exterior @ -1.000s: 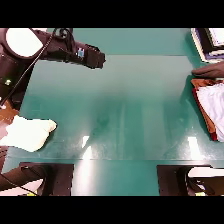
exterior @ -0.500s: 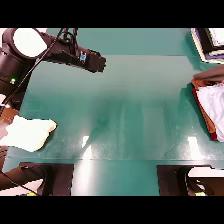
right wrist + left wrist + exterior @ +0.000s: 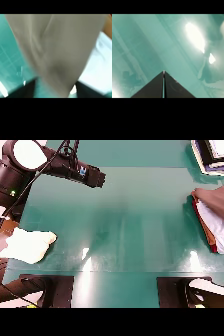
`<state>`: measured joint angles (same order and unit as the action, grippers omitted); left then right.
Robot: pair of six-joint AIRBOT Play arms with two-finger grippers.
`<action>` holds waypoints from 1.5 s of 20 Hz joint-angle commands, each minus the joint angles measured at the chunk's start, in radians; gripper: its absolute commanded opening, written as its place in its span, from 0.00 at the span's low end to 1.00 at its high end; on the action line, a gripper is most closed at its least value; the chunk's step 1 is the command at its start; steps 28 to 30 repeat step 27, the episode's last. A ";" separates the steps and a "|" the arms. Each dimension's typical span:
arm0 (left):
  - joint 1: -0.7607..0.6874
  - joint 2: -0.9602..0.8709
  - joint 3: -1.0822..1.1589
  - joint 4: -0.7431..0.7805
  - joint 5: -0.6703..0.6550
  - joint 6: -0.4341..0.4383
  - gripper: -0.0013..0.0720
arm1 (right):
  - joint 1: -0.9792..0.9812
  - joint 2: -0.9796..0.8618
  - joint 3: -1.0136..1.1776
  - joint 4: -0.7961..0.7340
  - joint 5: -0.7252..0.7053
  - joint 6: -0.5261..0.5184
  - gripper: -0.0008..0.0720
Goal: Fold the shirts.
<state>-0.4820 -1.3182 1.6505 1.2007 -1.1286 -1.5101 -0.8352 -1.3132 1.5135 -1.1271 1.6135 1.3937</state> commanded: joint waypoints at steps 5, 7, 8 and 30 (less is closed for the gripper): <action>0.000 -0.001 0.000 0.000 -0.016 0.000 0.06 | -0.201 0.143 -0.198 0.072 -0.036 0.000 0.82; 0.000 -0.001 0.000 0.000 -0.016 0.000 0.06 | -0.163 0.182 -0.198 0.150 -0.088 0.000 0.82; 0.000 -0.001 0.000 0.000 -0.007 0.000 0.06 | -0.125 0.200 -0.198 0.190 -0.105 0.000 0.82; 0.000 0.000 0.000 -0.001 0.172 -0.001 0.06 | 0.813 0.203 -0.198 0.236 -0.186 -0.068 0.04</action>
